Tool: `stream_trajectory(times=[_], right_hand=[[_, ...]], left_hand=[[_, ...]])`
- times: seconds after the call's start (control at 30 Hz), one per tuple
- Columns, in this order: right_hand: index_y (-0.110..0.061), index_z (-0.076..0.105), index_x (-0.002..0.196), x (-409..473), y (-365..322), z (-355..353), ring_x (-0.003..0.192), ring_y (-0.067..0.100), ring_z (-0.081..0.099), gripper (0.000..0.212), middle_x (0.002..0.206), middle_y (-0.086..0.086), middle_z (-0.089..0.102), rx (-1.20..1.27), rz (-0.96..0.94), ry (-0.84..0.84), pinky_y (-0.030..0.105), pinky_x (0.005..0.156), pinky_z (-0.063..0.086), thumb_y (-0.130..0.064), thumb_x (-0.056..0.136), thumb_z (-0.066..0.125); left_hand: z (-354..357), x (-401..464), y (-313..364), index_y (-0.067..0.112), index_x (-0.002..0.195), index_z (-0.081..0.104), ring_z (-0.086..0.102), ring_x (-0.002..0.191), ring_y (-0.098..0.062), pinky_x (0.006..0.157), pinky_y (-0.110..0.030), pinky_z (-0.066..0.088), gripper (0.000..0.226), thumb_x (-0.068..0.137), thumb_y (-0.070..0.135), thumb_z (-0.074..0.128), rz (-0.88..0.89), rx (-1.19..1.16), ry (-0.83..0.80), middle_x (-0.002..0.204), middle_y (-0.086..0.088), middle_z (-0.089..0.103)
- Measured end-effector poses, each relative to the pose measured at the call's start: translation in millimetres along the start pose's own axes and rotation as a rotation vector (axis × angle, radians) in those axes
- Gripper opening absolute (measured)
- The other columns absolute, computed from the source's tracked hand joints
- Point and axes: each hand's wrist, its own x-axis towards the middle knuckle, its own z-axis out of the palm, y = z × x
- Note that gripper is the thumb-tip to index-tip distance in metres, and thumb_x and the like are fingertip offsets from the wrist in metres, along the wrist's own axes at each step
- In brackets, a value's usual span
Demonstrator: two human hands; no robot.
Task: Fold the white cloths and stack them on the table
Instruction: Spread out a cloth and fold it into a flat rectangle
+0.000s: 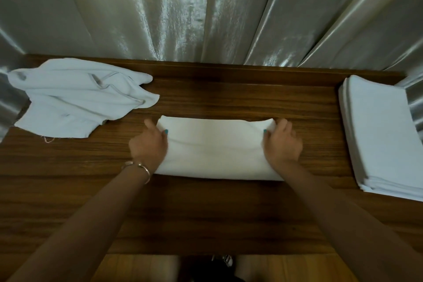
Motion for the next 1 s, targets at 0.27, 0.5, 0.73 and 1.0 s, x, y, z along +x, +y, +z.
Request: stream_trajectory(times=[0.27, 0.5, 0.73, 1.0], right_hand=[[-0.05, 0.007, 0.147, -33.2, -37.7, 10.5, 0.148, 0.032, -0.004, 0.068, 0.162, 0.0, 0.0, -0.069, -0.36, -0.279, 0.063, 0.113, 0.0, -0.075, 0.086, 0.022], [-0.04, -0.014, 0.149, -31.7, -22.5, 31.3, 0.148, 0.027, -0.015, 0.084, 0.161, 0.001, -0.016, -0.068, -0.091, -0.284, 0.061, 0.113, -0.005, -0.082, 0.08, 0.01], [-0.031, 0.004, 0.153, -27.8, -5.0, 30.7, 0.149, 0.02, -0.01, 0.072, 0.162, 0.0, -0.006, 0.075, -0.171, -0.276, 0.05, 0.118, -0.003, -0.065, 0.092, 0.023], [-0.026, -0.009, 0.152, -37.6, -5.5, 32.7, 0.148, 0.02, -0.013, 0.092, 0.162, 0.003, -0.012, -0.029, -0.17, -0.281, 0.043, 0.118, -0.006, -0.079, 0.077, 0.0]], left_hand=[[32.0, -32.7, 60.7, 0.044, 0.146, 0.015, -0.002, 0.146, -0.034, 0.108, -0.067, 0.0, 0.07, 0.083, 0.074, 0.023, 0.388, 0.013, -0.078, 0.159, -0.008, 0.008], [45.2, -33.3, 49.4, 0.054, 0.14, -0.017, -0.021, 0.144, -0.035, 0.106, -0.073, 0.0, 0.088, 0.066, 0.093, 0.009, 0.292, 0.033, -0.155, 0.158, -0.008, -0.019], [46.2, -34.6, 17.9, 0.044, 0.147, 0.001, -0.002, 0.148, -0.019, 0.117, -0.055, 0.007, 0.089, 0.072, 0.089, 0.015, 0.329, -0.035, -0.071, 0.161, 0.0, -0.002], [49.7, -36.8, 18.7, 0.048, 0.146, 0.001, -0.005, 0.148, -0.026, 0.115, -0.058, 0.007, 0.089, 0.069, 0.09, 0.014, 0.205, -0.039, -0.064, 0.16, -0.007, -0.004]])
